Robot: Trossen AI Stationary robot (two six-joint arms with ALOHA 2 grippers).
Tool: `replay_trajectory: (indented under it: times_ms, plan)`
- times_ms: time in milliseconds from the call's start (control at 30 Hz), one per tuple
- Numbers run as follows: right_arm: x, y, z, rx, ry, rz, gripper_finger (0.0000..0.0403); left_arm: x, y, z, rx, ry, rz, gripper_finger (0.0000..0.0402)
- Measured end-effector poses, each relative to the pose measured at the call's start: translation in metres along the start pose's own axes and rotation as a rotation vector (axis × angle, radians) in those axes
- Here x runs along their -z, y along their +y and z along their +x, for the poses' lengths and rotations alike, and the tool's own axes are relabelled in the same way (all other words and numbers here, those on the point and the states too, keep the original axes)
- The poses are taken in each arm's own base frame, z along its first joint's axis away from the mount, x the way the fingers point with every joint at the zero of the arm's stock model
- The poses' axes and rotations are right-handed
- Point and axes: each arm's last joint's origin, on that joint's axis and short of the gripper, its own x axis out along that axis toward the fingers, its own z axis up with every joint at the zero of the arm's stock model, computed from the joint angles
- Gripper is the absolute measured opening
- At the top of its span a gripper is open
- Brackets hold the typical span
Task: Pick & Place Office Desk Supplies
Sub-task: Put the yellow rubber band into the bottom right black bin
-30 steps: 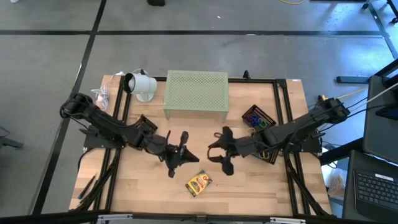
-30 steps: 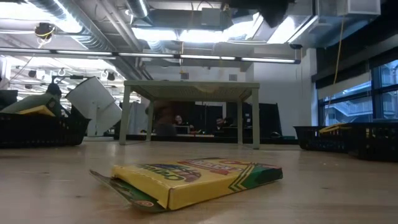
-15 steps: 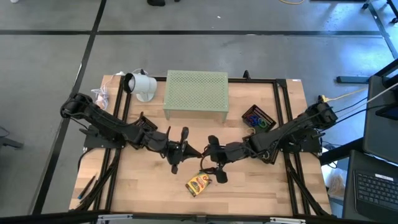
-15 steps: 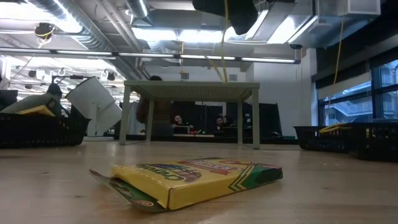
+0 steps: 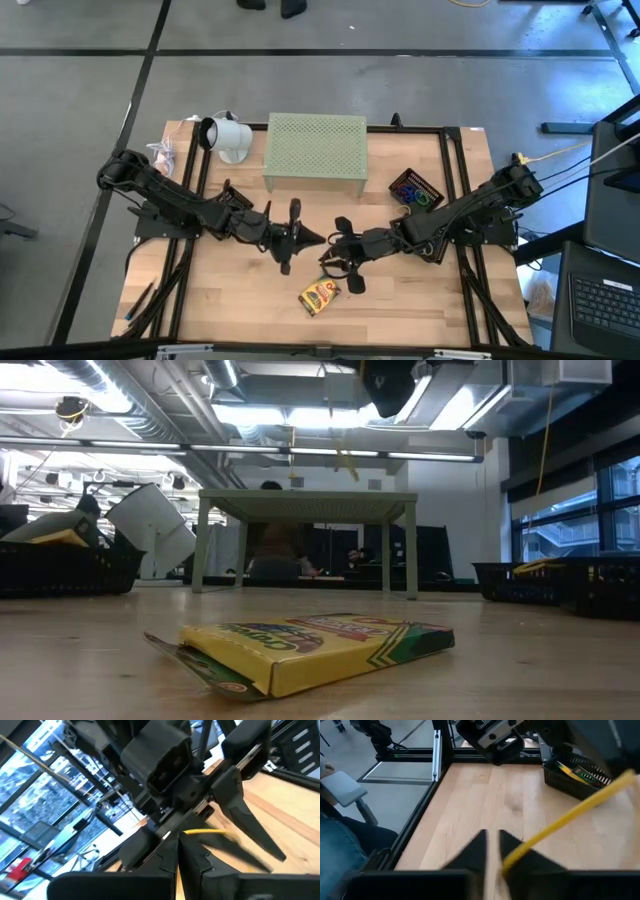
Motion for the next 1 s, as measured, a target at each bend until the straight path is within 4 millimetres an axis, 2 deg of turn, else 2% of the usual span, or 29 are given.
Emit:
replay_trajectory:
  times_ms: [33,100,300,533,733,1000]
  plan:
    - [0.000,0.000,0.000,0.001,0.000,0.000,0.0031,0.000,0.000,0.000,-0.008,0.005,0.000,0.0001]
    - [0.000,0.000,0.000,0.009,-0.001,0.010,0.0012,0.000,0.000,0.000,-0.026,0.018,-0.003,0.0001]
    - [0.000,-0.001,0.000,0.029,-0.006,0.118,0.0004,-0.002,-0.003,-0.002,-0.063,0.043,-0.064,0.0031]
    - [-0.001,-0.004,-0.007,0.048,0.024,0.218,0.0003,0.005,-0.009,-0.004,-0.066,0.128,-0.217,0.0108]
    - [-0.004,-0.011,-0.040,0.196,0.122,0.316,0.0001,0.017,-0.017,-0.006,-0.021,0.260,-0.370,0.0155]
    - [0.011,-0.023,-0.093,0.441,0.358,0.567,0.0001,0.027,-0.028,-0.013,0.005,0.392,-0.513,0.0165]
